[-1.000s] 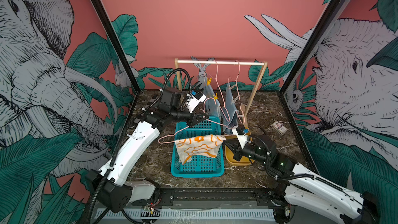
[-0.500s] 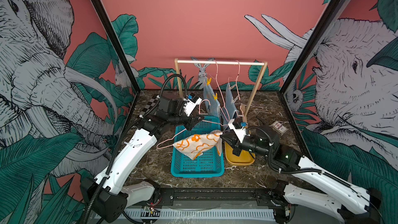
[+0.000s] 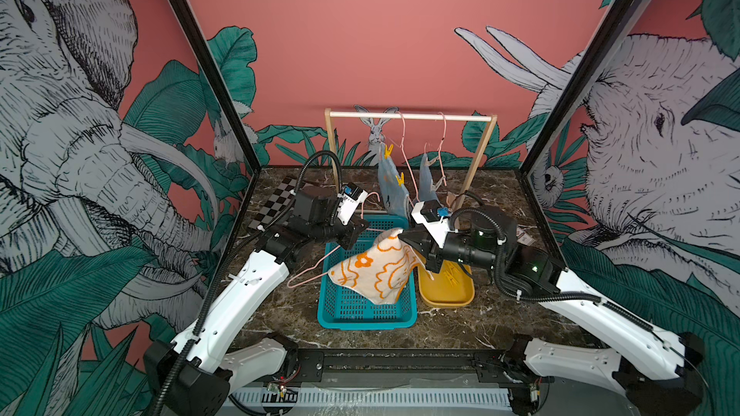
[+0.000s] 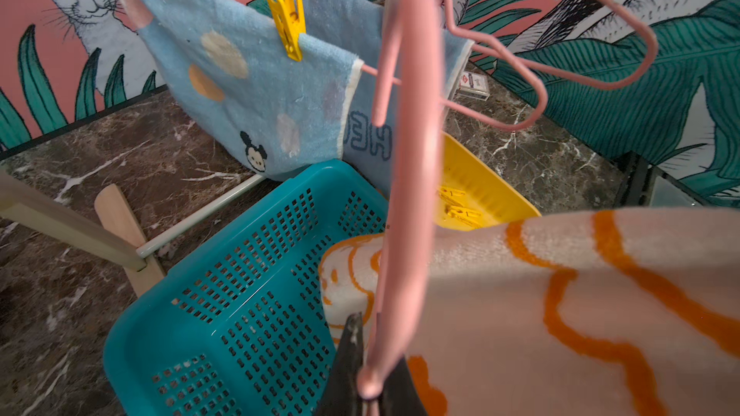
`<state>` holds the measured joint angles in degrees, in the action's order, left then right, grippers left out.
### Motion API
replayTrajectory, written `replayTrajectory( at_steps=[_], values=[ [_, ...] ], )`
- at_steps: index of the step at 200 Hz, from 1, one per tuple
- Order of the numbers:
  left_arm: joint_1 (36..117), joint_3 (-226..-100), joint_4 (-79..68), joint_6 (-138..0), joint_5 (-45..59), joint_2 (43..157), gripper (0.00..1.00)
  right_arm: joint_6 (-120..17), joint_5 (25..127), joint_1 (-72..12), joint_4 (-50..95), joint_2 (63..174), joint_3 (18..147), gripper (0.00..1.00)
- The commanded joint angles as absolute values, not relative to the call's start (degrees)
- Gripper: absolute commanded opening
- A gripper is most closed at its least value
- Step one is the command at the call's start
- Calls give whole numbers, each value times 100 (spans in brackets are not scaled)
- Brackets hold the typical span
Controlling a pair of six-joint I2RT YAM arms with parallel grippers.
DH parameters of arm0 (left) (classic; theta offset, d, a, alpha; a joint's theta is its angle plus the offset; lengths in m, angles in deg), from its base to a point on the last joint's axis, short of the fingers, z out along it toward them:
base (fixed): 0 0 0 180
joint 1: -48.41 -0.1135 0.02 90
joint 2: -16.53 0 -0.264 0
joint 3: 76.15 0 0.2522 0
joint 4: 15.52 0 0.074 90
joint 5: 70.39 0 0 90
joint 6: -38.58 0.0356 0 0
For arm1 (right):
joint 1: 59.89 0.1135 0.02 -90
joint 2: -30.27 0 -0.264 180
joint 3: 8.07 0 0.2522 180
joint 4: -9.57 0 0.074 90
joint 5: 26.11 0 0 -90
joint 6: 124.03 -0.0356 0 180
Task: Remove the clothespins securing towels to the hanger
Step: Remove the towel from the hanger, then place the towel in the basket.
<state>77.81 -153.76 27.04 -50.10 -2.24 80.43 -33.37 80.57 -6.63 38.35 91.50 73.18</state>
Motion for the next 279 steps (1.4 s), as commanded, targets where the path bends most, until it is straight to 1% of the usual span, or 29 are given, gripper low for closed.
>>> replayTrajectory(
  at_steps=[1, 35, 81, 115, 152, 175, 216, 244, 279],
  values=[
    [7757, -15263, 2575, -5004, 91, 7806, 0, -3097, 8053, -618, 3818, 9187, 7618, 0],
    [7750, -15046, 2522, -5051, 412, 7675, 0, -2983, 8119, -611, 3917, 9303, 8048, 0],
    [7750, -14947, 2736, -5053, 1193, 7585, 0, -2789, 8181, -607, 4477, 9643, 9087, 0],
    [7750, -14889, 2789, -5046, 1526, 7392, 0, -2756, 8200, -609, 4626, 9734, 9372, 0],
    [7747, -14924, 2923, -5062, 2115, 7354, 0, -2762, 8236, -602, 4618, 9648, 9421, 0],
    [7741, -14930, 2900, -5131, 2448, 7310, 0, -2886, 8226, -606, 4438, 9556, 9072, 0],
    [7741, -15011, 2844, -5169, 2699, 7211, 0, -3214, 8148, -607, 3895, 9503, 8139, 0],
    [7741, -15016, 2810, -5211, 2788, 7196, 0, -3474, 8007, -608, 3350, 9507, 7264, 0],
    [7738, -15138, 2699, -5256, 2726, 7199, 0, -3645, 7856, -605, 3062, 9844, 6738, 0]
  ],
)
